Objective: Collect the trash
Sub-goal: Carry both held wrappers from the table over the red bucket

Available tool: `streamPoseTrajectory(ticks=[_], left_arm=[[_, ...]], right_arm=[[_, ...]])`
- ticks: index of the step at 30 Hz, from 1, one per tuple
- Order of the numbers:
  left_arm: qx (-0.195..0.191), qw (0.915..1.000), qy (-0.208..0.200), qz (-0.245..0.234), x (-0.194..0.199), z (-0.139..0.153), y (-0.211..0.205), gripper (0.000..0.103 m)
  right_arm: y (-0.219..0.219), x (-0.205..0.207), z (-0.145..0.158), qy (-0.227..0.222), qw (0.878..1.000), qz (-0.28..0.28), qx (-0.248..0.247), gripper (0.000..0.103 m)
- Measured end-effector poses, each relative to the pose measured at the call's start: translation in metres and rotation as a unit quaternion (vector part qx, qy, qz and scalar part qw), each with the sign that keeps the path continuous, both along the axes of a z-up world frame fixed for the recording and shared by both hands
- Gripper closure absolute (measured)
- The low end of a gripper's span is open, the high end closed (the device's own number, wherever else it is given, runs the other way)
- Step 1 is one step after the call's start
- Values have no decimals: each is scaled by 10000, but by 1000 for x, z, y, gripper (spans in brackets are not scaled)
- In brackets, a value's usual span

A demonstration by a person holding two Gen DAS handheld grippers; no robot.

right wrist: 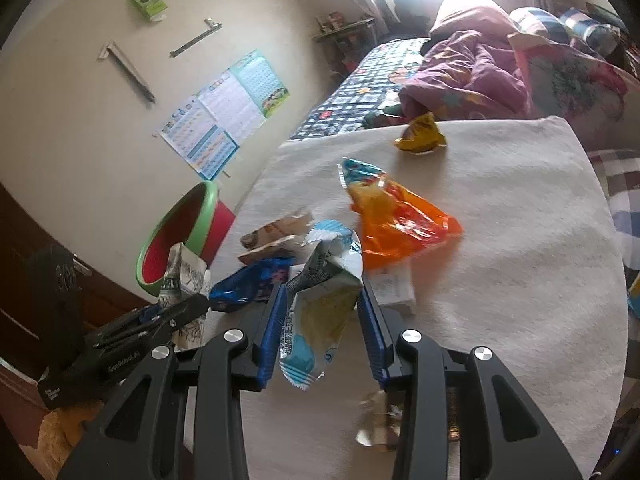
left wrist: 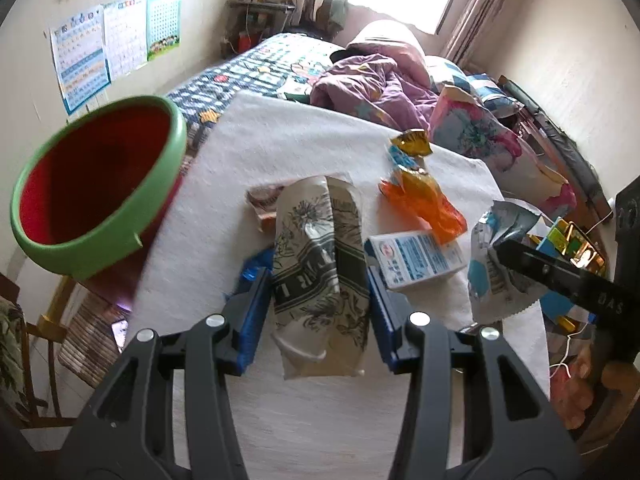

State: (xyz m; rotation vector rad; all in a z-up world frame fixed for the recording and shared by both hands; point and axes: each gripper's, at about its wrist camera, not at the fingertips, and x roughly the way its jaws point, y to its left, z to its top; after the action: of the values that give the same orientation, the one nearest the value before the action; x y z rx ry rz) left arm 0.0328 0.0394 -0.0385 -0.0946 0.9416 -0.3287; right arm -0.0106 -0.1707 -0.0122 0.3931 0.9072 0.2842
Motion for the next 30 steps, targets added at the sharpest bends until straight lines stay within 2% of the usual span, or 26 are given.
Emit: streamPoseTrajectory(ticks=[12, 23, 30], left_arm=[[15, 9998, -156, 128, 12, 8, 38, 58], [-29, 9995, -261, 172, 33, 11, 77, 58], [-31, 9996, -208, 199, 51, 4, 105, 58]], right_arm=[[37, 19, 5, -22, 9998, 199, -32, 67], [83, 42, 22, -233, 9983, 418, -320, 67], [110, 61, 29, -320, 9978, 447, -370, 67]])
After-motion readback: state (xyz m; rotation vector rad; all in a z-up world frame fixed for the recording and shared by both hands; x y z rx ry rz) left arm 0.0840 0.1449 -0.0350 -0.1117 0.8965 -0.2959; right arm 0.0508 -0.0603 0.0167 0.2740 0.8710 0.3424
